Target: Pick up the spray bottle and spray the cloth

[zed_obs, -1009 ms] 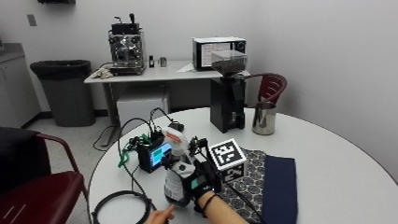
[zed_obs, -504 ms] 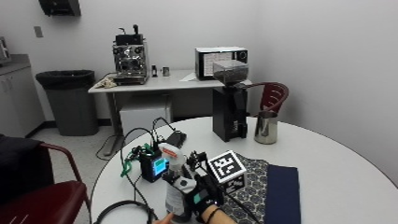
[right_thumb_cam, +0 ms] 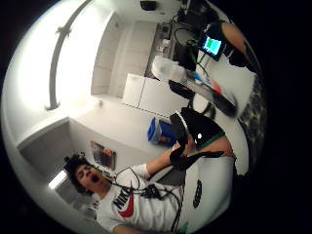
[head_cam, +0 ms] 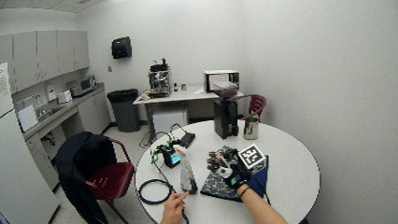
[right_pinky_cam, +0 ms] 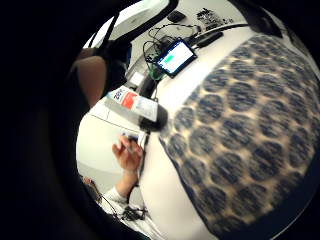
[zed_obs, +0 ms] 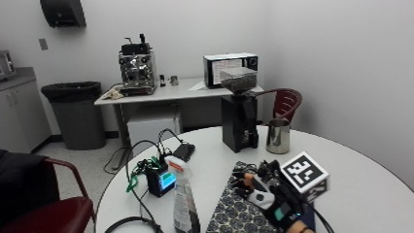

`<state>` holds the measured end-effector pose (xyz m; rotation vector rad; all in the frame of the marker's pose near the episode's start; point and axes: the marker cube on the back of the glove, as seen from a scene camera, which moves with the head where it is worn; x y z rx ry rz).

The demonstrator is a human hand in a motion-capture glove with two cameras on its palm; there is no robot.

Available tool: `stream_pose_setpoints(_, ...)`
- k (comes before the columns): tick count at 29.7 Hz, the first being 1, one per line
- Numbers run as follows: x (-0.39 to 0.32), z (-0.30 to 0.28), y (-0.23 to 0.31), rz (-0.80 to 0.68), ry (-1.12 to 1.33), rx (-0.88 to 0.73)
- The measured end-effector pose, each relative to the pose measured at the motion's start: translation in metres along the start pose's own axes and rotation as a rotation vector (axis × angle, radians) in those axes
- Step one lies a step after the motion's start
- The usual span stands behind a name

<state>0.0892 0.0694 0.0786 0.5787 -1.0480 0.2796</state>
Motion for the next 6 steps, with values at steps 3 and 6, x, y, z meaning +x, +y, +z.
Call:
stream_pose_setpoints(3,0.012,-0.030,0.028,0.024,0.080,-0.005)
stream_pose_setpoints(6,0.018,-0.046,0.046,0.033,0.120,0.001)
